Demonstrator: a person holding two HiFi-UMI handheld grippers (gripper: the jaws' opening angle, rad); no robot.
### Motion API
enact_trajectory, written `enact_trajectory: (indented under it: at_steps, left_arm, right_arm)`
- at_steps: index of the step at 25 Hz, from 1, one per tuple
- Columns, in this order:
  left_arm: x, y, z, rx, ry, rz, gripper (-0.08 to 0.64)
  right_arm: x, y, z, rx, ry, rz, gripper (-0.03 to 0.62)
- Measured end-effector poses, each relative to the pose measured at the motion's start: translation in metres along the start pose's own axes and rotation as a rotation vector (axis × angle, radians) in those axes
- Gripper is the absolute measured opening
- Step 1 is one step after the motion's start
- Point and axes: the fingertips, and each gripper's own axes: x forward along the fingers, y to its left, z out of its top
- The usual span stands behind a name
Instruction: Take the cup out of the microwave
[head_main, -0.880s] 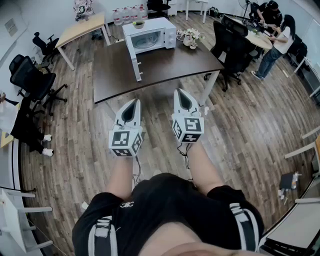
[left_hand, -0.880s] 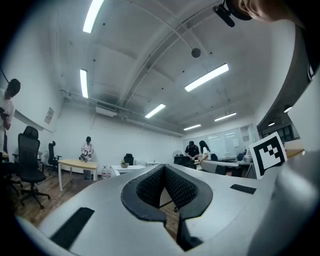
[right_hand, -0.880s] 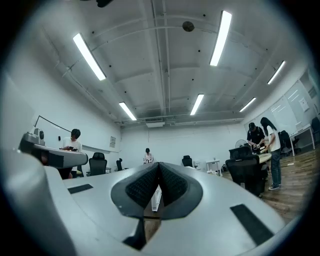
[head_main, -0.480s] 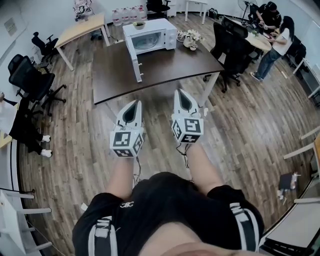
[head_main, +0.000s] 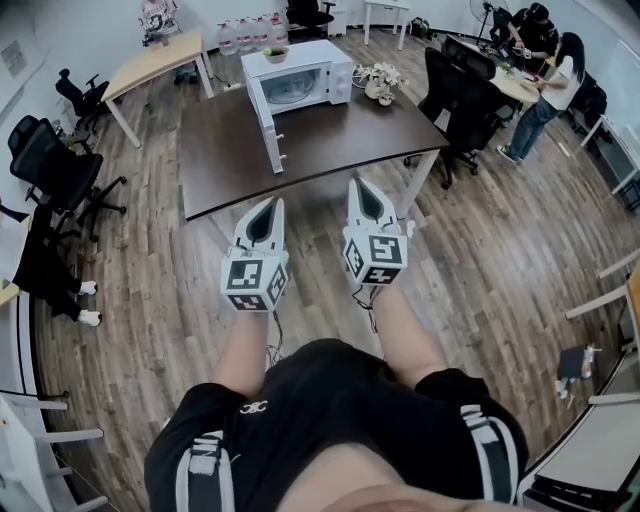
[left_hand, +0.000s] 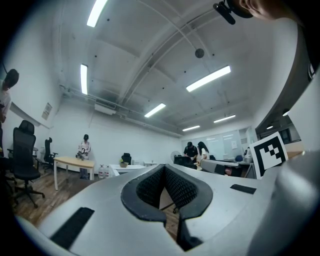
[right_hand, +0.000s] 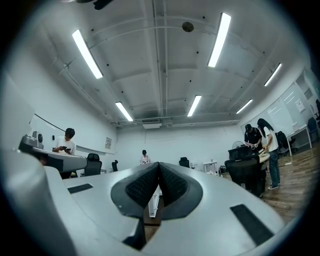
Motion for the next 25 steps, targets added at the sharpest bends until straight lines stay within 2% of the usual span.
enact_trajectory:
  at_steps: [7,14,19,25]
  left_arm:
    - [0.025,0.035,-0.008,-0.015,0.005,-0.023,-0.002]
    - [0.065,0.055,-0.021,0.0,-0.001,-0.029,-0.002]
    - [0.114,0.074,-0.036,0.004,-0.003,-0.021,-0.002]
    - [0.214,0.099,-0.055,0.008,0.019,-0.004,-0.002]
  right_arm:
    - [0.035,0.009,-0.017,0.028,0.02,-0.017,0.0]
    - [0.076,-0.008,-0.035,0.029,0.017,-0.023,0.0]
    - [0.126,-0.032,-0.056,0.024,0.013,-0.007,0.0]
    - [0.22,-0.076,-0.08,0.035,0.034,0.02,0.0]
